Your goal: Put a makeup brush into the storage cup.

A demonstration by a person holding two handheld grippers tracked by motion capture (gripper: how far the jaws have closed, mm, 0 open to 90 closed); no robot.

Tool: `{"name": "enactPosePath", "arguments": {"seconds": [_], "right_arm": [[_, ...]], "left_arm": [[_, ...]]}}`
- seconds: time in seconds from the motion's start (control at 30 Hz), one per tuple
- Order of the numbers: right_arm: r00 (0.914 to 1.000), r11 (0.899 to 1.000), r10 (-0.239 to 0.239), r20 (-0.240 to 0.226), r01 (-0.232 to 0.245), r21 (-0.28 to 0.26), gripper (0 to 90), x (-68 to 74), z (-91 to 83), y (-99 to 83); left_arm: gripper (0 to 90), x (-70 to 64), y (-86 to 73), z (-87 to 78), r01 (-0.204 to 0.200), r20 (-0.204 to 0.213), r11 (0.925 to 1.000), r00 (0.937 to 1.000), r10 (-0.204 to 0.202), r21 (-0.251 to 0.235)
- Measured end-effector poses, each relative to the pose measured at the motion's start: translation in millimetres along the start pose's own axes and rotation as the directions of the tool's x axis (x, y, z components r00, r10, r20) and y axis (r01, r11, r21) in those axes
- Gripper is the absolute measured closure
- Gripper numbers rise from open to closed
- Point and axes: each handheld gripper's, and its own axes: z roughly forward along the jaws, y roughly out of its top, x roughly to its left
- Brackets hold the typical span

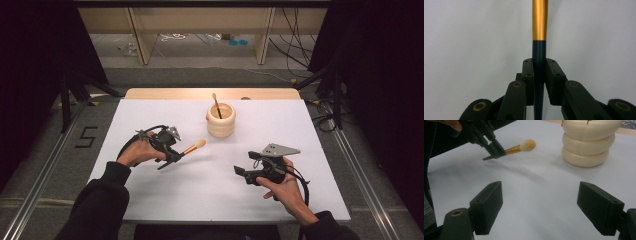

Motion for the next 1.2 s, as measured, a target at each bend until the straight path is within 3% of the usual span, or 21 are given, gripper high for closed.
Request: {"name": "enactPosePath", "arguments": {"seconds": [0.07, 0.1, 0.27, 0.33, 0.4, 0.43, 0.47, 0.5, 0.57, 0.6, 0.63, 0.77, 0.83, 0.87, 0.9, 0.97, 1.0, 1.07, 1.1, 1.13, 1.2], "right_arm": [[1.0000, 1.000, -0.001, 0.003, 0.001, 0.009, 21.4, -0.1, -0.5, 0.2], [1.0000, 1.000, -0.001, 0.005, 0.001, 0.012, 21.3, -0.1, -0.8, 0.3], [1.0000, 1.000, 0.004, -0.002, -0.004, 0.000, 21.4, 0.1, 0.6, 0.1], [1.0000, 1.000, 0.003, -0.001, -0.003, -0.002, 21.3, 0.4, 1.0, 0.4], [1.0000, 1.000, -0.007, 0.002, 0.007, -0.012, 21.4, 0.1, 2.1, 0.6], [1.0000, 1.000, 0.002, -0.001, -0.002, -0.009, 21.3, 0.4, 1.8, 1.0], [1.0000, 1.000, 0.000, -0.002, 0.000, -0.008, 21.2, -0.2, 1.9, 1.3], [1.0000, 1.000, 0.004, -0.004, -0.004, -0.011, 21.1, -0.3, 2.2, 1.7], [1.0000, 1.000, 0.005, -0.003, -0.005, -0.020, 20.6, -0.5, 2.9, 2.8], [1.0000, 1.000, -0.007, 0.006, 0.007, -0.011, 20.3, -1.1, 2.1, 3.8], [1.0000, 1.000, -0.005, 0.006, 0.005, -0.018, 19.9, -1.3, 2.7, 4.6], [0.9994, 0.996, 0.024, -0.024, -0.026, -0.080, 18.5, -3.1, 6.0, 8.4], [0.9986, 0.992, 0.041, -0.035, -0.045, -0.114, 18.4, -3.9, 7.5, 10.9], [0.9964, 0.991, 0.069, -0.049, -0.074, -0.110, 18.4, -3.2, 7.3, 12.3], [0.9952, 0.989, 0.083, -0.052, -0.089, -0.116, 18.4, -3.4, 7.8, 13.6], [0.9962, 0.986, 0.074, -0.046, -0.080, -0.145, 18.4, -5.7, 10.8, 16.0], [0.9930, 0.986, 0.101, -0.062, -0.108, -0.131, 18.4, -5.0, 11.7, 16.9], [0.9917, 0.985, 0.107, -0.071, -0.115, -0.129, 18.5, -5.1, 17.0, 18.8], [0.9929, 0.984, 0.097, -0.068, -0.106, -0.141, 18.5, -5.7, 21.3, 19.7], [0.9902, 0.984, 0.115, -0.080, -0.125, -0.125, 18.5, -4.6, 23.8, 21.1], [0.9881, 0.984, 0.121, -0.095, -0.132, -0.120, 18.9, -3.2, 30.3, 24.3]], "left_arm": [[78.5, 2.2, -0.8, -2.3, 0.019, -0.002, 0.9994, 0.9998, -0.019, -0.030], [78.5, 0.1, -1.4, -0.9, 0.063, -0.001, 0.9944, 0.9980, -0.063, -0.085], [78.5, 5.3, -4.1, -7.7, 0.070, 0.009, 0.9852, 0.9975, -0.070, -0.156], [78.5, 6.7, -4.7, -10.7, 0.078, -0.006, 0.9807, 0.9967, -0.081, -0.179], [78.5, 6.8, -4.9, -12.9, 0.099, 0.004, 0.9672, 0.9949, -0.101, -0.234], [78.5, 5.8, -4.7, -12.9, 0.127, 0.026, 0.9578, 0.9919, -0.124, -0.258], [78.5, 4.3, -4.1, -12.2, 0.150, 0.033, 0.9434, 0.9886, -0.147, -0.296], [78.5, 3.4, -3.8, -12.6, 0.161, 0.032, 0.9350, 0.9867, -0.159, -0.316], [78.5, 1.5, -4.3, -13.4, 0.180, 0.047, 0.9222, 0.9836, -0.174, -0.342], [78.5, 0.7, -4.9, -13.1, 0.196, 0.055, 0.9116, 0.9804, -0.189, -0.361], [78.5, 0.2, -6.0, -13.2, 0.199, 0.059, 0.9076, 0.9798, -0.191, -0.370], [78.5, -3.8, -8.5, -11.1, 0.228, 0.073, 0.8763, 0.9733, -0.218, -0.425], [78.5, -6.7, -8.3, -11.3, 0.240, 0.083, 0.8551, 0.9701, -0.228, -0.459], [78.5, -8.2, -8.0, -11.8, 0.259, 0.094, 0.8398, 0.9650, -0.245, -0.477], [78.5, -9.1, -7.5, -12.4, 0.265, 0.104, 0.8344, 0.9636, -0.246, -0.483], [78.5, -11.8, -5.8, -11.8, 0.254, 0.096, 0.8415, 0.9666, -0.237, -0.477], [78.5, -12.8, -5.2, -10.9, 0.255, 0.098, 0.8388, 0.9664, -0.238, -0.481], [78.6, -15.7, -3.1, -11.7, 0.242, 0.061, 0.8381, 0.9678, -0.244, -0.489], [78.6, -16.8, -1.7, -12.3, 0.243, 0.072, 0.8348, 0.9683, -0.239, -0.494], [78.6, -18.9, -0.3, -13.4, 0.242, 0.068, 0.8237, 0.9680, -0.241, -0.513], [78.6, -22.5, 2.8, -15.7, 0.236, 0.070, 0.8125, 0.9694, -0.235, -0.533]]}}
